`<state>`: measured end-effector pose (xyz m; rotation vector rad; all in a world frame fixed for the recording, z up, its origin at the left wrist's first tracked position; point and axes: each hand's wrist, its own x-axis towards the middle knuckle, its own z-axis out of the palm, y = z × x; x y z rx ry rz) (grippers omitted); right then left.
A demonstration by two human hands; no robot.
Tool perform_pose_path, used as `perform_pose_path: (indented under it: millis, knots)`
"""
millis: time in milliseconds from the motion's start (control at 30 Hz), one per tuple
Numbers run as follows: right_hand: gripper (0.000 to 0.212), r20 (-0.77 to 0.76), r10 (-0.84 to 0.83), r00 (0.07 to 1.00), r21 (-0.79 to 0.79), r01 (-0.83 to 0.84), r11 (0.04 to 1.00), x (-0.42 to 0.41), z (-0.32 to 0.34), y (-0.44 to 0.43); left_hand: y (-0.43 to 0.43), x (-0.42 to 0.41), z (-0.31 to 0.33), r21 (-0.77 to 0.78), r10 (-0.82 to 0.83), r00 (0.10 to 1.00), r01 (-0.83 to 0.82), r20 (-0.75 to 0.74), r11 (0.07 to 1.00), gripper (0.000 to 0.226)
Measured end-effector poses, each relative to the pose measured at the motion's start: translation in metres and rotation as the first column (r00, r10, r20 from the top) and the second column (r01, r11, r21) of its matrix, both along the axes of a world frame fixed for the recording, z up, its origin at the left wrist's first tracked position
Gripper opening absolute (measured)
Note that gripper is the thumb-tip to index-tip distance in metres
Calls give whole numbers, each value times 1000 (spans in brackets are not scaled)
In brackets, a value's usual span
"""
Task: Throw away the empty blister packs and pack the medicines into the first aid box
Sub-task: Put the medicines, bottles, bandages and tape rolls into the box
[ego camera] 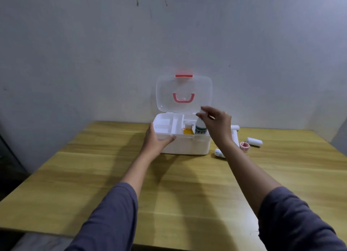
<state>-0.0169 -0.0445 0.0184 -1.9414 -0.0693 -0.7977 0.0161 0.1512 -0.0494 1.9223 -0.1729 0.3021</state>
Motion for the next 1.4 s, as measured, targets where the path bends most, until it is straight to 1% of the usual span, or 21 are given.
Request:
perform_pose_path:
  millis: [100, 200, 400, 500, 567, 700, 867, 1000, 1067, 1200, 1267, 1300, 1400]
  knots:
    - [30, -97, 34, 995, -44, -38, 998, 1, -12, -4, 1, 1, -3, 5, 2, 1000, -2, 5, 1000, 80]
    - [30, -131, 40, 991, -141, -58, 988, -1, -21, -7, 2, 2, -5, 16, 12, 1000, -12, 3, 1000, 81]
    - [29, -145, 47, 988, -207, -77, 975, 6, -24, -11, 2, 2, -4, 25, 8, 1000, -8, -10, 1000, 81]
    - [29, -175, 57, 983, -276, -105, 955, 11, -21, -11, 1, 2, -3, 32, 7, 1000, -6, -16, 999, 83]
    - [27, -165, 58, 985, -326, -110, 939, 13, -20, -10, 2, 1, -4, 35, 5, 1000, -5, -20, 999, 84]
    - [28, -175, 49, 983, -381, -114, 918, 12, -22, -8, 2, 1, -4, 41, 14, 1000, -13, -21, 999, 85]
    - [32, -192, 72, 979, -368, -140, 919, 7, -23, -13, 3, -1, -4, 41, 11, 1000, -10, -21, 999, 86]
    - [32, -186, 86, 979, -416, -157, 896, 7, -22, -21, 1, -1, -1, 65, 28, 999, -26, -22, 998, 86]
    - [34, -209, 84, 974, -400, -163, 902, 5, -22, -27, 0, 1, 1, 69, 45, 999, -43, -23, 997, 89]
    - [37, -177, -7, 984, -303, -48, 952, -7, -33, -45, -2, 5, 2, 53, 46, 998, -43, -40, 998, 97]
    - [42, -205, -65, 977, -276, 6, 961, -15, -49, -59, -3, 6, 1, 44, 43, 998, -41, -43, 998, 104]
    - [49, -247, -81, 966, -300, 3, 954, -19, -59, -65, -3, 5, 0, 37, 43, 999, -42, -34, 998, 105]
    - [81, -426, -123, 896, -441, -87, 893, -26, -89, -81, -3, 5, -2, 19, 47, 999, -47, -17, 999, 104]
